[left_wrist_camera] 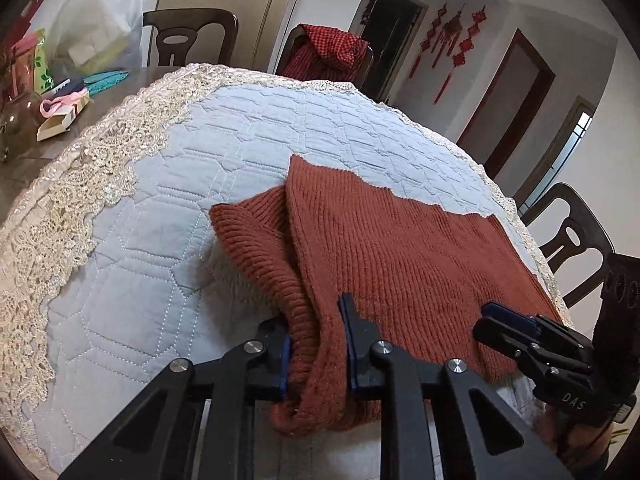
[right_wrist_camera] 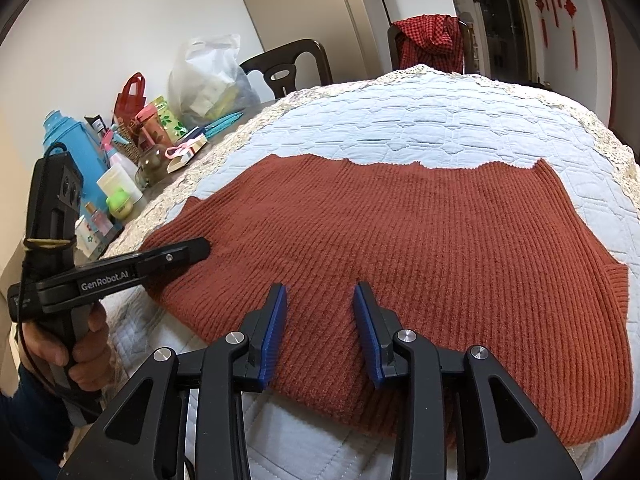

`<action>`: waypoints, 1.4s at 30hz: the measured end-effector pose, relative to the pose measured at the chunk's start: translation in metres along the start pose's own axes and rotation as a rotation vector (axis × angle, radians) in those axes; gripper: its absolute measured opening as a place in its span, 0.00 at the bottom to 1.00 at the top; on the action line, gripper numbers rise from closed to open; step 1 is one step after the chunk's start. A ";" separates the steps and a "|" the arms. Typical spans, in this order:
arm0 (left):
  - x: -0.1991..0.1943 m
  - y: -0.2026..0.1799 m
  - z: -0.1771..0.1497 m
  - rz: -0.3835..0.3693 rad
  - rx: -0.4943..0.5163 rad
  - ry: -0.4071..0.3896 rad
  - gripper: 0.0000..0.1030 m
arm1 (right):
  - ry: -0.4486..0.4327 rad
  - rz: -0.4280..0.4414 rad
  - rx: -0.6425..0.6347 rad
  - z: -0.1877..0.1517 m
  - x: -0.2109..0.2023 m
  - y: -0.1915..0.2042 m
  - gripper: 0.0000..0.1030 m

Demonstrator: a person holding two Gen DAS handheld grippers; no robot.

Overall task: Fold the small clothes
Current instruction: 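Grasp the ribbed side edge with the left tool and lift it, then fold the held side edge over the sweater and open the left tool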

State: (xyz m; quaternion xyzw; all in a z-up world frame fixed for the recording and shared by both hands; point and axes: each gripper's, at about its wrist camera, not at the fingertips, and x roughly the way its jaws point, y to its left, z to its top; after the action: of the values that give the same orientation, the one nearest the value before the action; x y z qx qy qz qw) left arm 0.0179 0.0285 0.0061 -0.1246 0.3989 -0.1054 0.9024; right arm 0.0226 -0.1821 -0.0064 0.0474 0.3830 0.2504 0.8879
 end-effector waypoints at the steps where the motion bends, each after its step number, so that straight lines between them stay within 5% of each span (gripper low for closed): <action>1: -0.002 -0.001 0.001 -0.003 0.001 -0.003 0.21 | -0.001 -0.001 0.000 0.000 0.000 0.000 0.35; 15: -0.027 -0.030 0.031 -0.115 0.037 -0.066 0.20 | -0.013 0.019 -0.023 -0.008 -0.013 0.003 0.33; 26: -0.021 -0.106 0.053 -0.281 0.151 -0.058 0.19 | -0.084 -0.053 0.117 -0.019 -0.053 -0.045 0.33; 32: 0.019 -0.153 0.040 -0.344 0.224 0.024 0.19 | -0.109 -0.083 0.171 -0.024 -0.069 -0.064 0.33; 37: 0.060 -0.165 0.020 -0.401 0.228 0.177 0.19 | -0.095 -0.088 0.205 -0.029 -0.075 -0.075 0.33; 42: 0.036 -0.150 0.026 -0.456 0.196 0.128 0.26 | -0.097 -0.070 0.248 -0.031 -0.082 -0.088 0.33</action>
State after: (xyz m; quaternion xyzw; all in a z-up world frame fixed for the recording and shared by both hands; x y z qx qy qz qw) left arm 0.0470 -0.1204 0.0446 -0.1162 0.4045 -0.3519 0.8361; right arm -0.0109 -0.3011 0.0017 0.1552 0.3691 0.1674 0.9010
